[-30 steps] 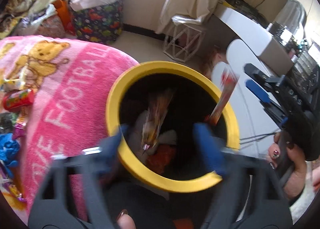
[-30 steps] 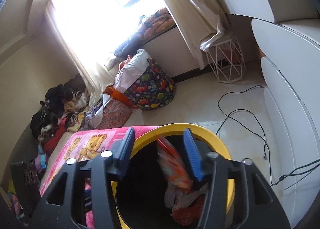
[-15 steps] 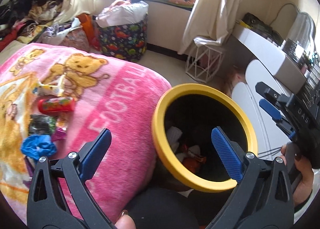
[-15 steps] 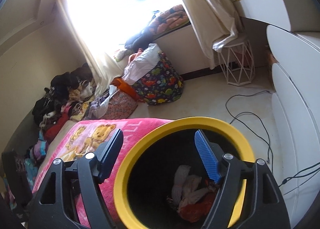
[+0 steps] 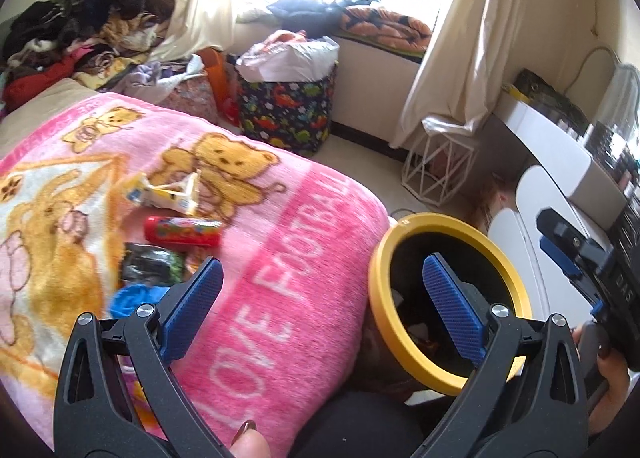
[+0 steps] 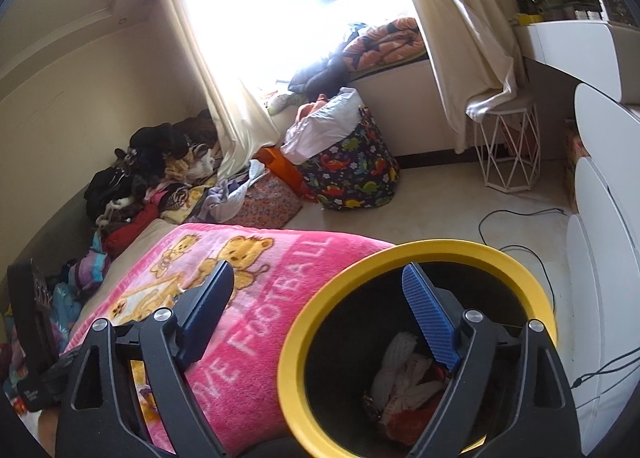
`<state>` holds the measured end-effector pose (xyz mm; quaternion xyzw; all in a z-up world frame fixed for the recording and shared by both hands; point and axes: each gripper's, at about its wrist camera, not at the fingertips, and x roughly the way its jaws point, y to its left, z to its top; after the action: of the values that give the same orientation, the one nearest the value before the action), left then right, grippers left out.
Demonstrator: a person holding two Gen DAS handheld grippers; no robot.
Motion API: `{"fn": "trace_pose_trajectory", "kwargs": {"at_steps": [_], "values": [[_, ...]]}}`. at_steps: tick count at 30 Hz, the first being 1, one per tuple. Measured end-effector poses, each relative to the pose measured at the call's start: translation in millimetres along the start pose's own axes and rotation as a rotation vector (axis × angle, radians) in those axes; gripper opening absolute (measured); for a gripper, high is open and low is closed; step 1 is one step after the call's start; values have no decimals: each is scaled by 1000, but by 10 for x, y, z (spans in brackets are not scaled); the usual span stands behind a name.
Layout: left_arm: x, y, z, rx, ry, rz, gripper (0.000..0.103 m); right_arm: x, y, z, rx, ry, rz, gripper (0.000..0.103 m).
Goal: Collect trash
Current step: 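Move both open tools back over the remaining wrappers on the blanket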
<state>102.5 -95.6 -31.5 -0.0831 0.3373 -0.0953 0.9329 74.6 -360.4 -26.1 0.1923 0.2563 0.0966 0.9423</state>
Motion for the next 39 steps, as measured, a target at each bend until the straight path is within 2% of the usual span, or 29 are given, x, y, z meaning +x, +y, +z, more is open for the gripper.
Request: {"fn": "trace_pose_trajectory", "kwargs": {"at_steps": [16,39], "values": [[-283,519,153,-81,-86,83,92,86,445,-64,-86,23,57,87],[-560,1299,115,-195,-115,175,92,343,1235,-316,-222,112,156,92]]}}
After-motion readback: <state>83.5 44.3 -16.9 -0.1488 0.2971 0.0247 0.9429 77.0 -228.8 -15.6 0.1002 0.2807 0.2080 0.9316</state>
